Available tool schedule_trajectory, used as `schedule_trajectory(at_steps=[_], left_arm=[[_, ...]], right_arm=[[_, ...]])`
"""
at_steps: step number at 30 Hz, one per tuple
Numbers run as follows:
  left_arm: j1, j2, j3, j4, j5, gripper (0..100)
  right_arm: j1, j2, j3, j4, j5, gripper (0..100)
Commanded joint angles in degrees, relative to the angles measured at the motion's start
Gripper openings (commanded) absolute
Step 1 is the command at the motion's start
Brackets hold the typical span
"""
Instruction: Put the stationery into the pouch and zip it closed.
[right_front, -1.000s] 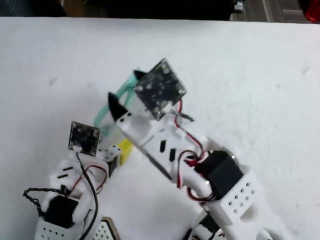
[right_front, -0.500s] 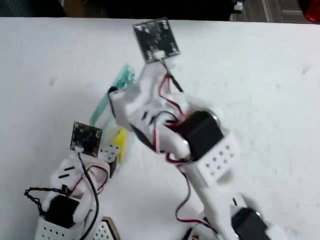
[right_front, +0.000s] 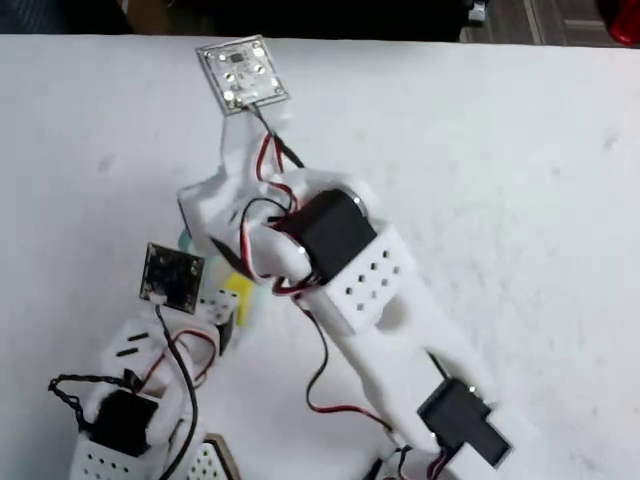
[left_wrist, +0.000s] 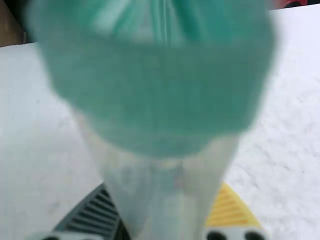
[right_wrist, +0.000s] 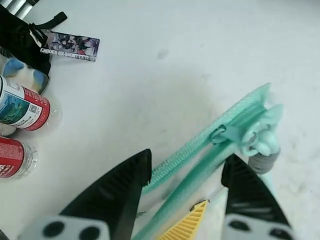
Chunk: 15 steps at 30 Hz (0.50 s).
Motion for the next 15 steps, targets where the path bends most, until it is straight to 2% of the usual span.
schedule_trajectory(at_steps=[1,9,13,15], left_arm=[[1.36,-0.40,-1.32,-0.79,-0.53,14],[1.45,-0.48,-4.04,0.70,-3.96,14],[1.45,-0.48,-4.92,0.70,-4.13,14],[1.45,-0.48,-4.92,0.62,-4.13,14]], right_arm=[[0.40,1.27,-1.49,0.57,-0.35,21.0],[7.78,6.29,-1.67,0.57,-0.35,20.7],[8.13,8.92,-1.67,3.30,0.09,20.3],[8.13,9.54,-1.67,5.23,0.09,15.9]])
